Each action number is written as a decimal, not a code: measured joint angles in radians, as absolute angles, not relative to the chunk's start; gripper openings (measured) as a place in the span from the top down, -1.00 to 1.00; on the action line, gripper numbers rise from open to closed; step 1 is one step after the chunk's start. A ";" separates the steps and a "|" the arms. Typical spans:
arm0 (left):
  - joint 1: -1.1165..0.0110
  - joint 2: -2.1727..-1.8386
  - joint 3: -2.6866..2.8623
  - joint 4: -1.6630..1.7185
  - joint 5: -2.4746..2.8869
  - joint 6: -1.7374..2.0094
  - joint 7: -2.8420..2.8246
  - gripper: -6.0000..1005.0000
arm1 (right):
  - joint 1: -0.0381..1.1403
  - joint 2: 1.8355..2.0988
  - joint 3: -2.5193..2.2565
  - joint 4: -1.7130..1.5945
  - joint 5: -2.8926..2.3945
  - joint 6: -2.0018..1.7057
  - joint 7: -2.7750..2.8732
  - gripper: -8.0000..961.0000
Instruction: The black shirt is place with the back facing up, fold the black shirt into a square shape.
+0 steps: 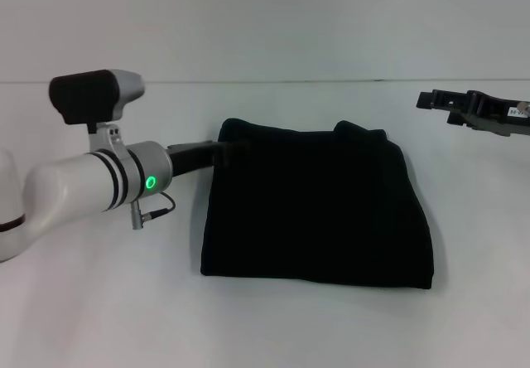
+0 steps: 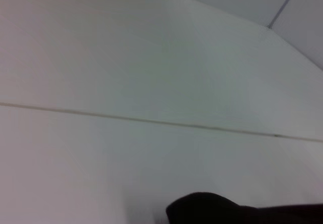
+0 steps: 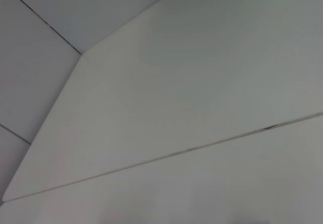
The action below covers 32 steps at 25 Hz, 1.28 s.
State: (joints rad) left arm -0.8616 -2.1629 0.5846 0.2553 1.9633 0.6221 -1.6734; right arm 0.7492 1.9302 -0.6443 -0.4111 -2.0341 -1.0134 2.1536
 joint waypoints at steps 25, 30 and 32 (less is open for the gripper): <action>-0.856 -2.166 0.610 0.270 1.957 0.664 -1.662 0.10 | 0.739 1.928 -0.644 -0.411 -2.033 -1.015 2.154 -0.83; -0.840 -2.166 0.607 0.273 1.914 0.662 -1.667 0.42 | 0.740 1.928 -0.644 -0.411 -2.033 -1.015 2.154 -0.83; -0.830 -2.166 0.606 0.279 1.895 0.659 -1.667 0.58 | 0.741 1.928 -0.644 -0.411 -2.033 -1.016 2.154 -0.83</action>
State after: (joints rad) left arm -0.8295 -2.1655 0.6064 0.2788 1.8951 0.6594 -1.6673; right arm 0.7408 1.9279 -0.6443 -0.4111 -2.0333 -1.0155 2.1536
